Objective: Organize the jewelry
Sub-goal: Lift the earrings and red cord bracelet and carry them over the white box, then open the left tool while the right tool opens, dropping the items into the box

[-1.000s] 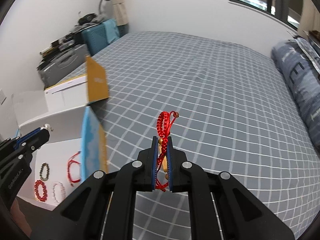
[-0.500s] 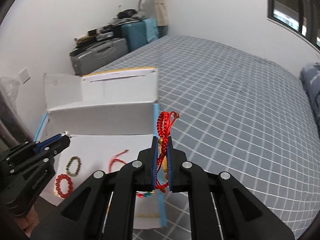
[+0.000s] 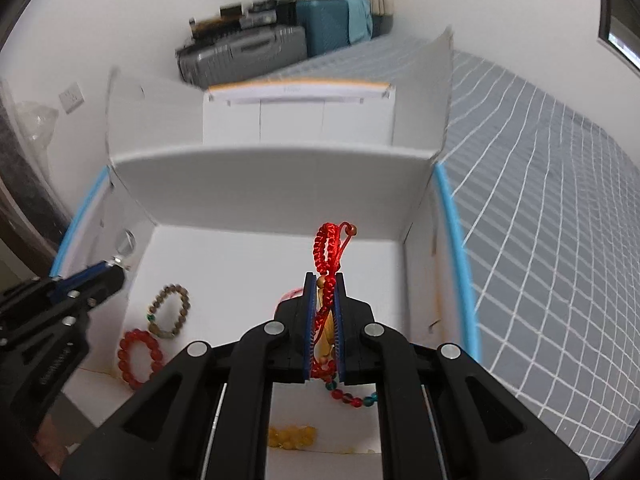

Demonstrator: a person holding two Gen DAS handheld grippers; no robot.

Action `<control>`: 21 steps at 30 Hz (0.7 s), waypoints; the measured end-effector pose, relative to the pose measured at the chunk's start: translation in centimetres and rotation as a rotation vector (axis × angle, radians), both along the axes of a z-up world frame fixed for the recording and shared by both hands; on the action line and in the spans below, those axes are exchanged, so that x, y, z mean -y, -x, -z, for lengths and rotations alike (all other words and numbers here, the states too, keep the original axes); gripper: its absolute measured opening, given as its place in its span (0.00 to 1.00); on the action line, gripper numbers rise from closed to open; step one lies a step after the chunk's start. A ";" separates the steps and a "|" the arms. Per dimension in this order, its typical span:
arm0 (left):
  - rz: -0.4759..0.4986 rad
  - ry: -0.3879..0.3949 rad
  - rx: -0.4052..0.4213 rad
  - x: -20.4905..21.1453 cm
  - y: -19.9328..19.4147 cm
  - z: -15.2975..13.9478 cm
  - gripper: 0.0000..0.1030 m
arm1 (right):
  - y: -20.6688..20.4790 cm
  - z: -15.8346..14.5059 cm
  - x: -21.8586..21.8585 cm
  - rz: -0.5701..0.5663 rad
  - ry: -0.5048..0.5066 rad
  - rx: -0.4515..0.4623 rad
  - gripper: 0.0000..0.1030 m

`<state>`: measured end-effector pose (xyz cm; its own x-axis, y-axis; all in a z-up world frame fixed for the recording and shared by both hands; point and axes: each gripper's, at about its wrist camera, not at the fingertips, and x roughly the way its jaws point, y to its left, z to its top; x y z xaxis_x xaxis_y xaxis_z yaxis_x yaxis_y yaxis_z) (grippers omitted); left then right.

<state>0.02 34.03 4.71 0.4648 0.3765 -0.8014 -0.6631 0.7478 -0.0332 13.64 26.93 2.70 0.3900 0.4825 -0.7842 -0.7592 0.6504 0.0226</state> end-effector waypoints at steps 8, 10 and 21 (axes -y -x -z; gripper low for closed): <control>-0.002 0.033 -0.075 -1.2 -0.3 1.9 0.11 | -0.3 2.9 -1.6 0.001 0.117 -0.080 0.07; -0.005 0.043 -0.091 -1.5 -0.4 2.3 0.11 | -0.3 3.3 -1.7 0.003 0.131 -0.088 0.07; -0.018 0.028 -0.096 -1.3 -0.4 2.0 0.17 | -0.1 2.9 -1.7 0.005 0.134 -0.098 0.42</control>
